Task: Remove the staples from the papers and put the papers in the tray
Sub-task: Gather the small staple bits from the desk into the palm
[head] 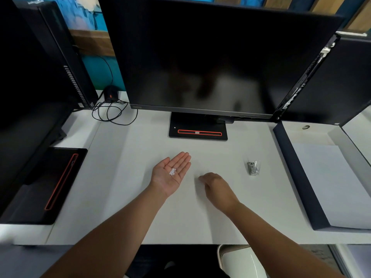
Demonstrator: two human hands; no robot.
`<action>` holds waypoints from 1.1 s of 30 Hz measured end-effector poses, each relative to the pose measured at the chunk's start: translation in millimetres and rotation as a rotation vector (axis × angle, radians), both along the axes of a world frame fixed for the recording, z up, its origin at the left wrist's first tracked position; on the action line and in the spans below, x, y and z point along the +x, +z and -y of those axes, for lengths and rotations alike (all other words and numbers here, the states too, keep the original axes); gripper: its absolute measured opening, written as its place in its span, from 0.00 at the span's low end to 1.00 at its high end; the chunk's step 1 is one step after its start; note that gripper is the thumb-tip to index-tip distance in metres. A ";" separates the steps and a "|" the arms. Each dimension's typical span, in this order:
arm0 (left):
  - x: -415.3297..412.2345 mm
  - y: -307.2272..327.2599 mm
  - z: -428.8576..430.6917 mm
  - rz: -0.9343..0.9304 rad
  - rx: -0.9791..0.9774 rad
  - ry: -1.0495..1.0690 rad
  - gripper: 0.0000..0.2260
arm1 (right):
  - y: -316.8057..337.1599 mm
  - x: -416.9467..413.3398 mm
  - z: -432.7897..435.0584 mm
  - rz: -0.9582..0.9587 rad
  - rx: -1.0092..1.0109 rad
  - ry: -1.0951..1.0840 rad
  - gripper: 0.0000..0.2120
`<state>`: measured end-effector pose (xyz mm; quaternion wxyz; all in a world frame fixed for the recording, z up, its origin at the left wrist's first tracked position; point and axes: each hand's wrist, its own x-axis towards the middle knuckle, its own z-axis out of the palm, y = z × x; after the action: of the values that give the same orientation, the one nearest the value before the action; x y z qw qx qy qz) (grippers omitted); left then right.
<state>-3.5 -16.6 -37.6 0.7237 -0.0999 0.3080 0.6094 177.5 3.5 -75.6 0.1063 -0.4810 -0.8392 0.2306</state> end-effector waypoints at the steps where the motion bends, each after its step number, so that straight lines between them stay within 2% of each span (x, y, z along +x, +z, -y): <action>1: -0.6 -0.7 0.5 -0.001 0.000 0.000 0.20 | 0.4 3.4 -0.8 -0.020 -0.022 -0.073 0.15; 4: -2.8 -1.7 2.3 -0.001 0.006 0.009 0.20 | -0.7 11.9 -0.7 0.007 -0.071 -0.211 0.07; 7: -3.5 -1.0 2.3 -0.009 0.009 0.009 0.20 | -2.1 11.5 3.3 -0.006 -0.102 -0.220 0.03; 13: 2.0 0.5 3.1 -0.006 0.008 0.003 0.20 | -3.8 -0.9 6.5 -0.067 -0.090 -0.218 0.04; 20: 1.0 -0.4 5.1 -0.010 0.006 0.010 0.20 | -9.5 -2.0 10.1 -0.082 -0.033 -0.212 0.10; 23: 2.8 -0.6 7.4 -0.010 0.002 0.008 0.20 | -11.8 -2.1 8.8 -0.051 0.018 -0.174 0.07; 33: 10.0 1.7 5.5 -0.005 -0.012 -0.005 0.20 | -12.6 -9.1 5.8 0.100 0.212 -0.070 0.09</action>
<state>6.5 -22.1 -35.9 0.7238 -0.1023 0.3138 0.6060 168.4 -2.3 -88.2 0.1228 -0.5071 -0.8457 0.1124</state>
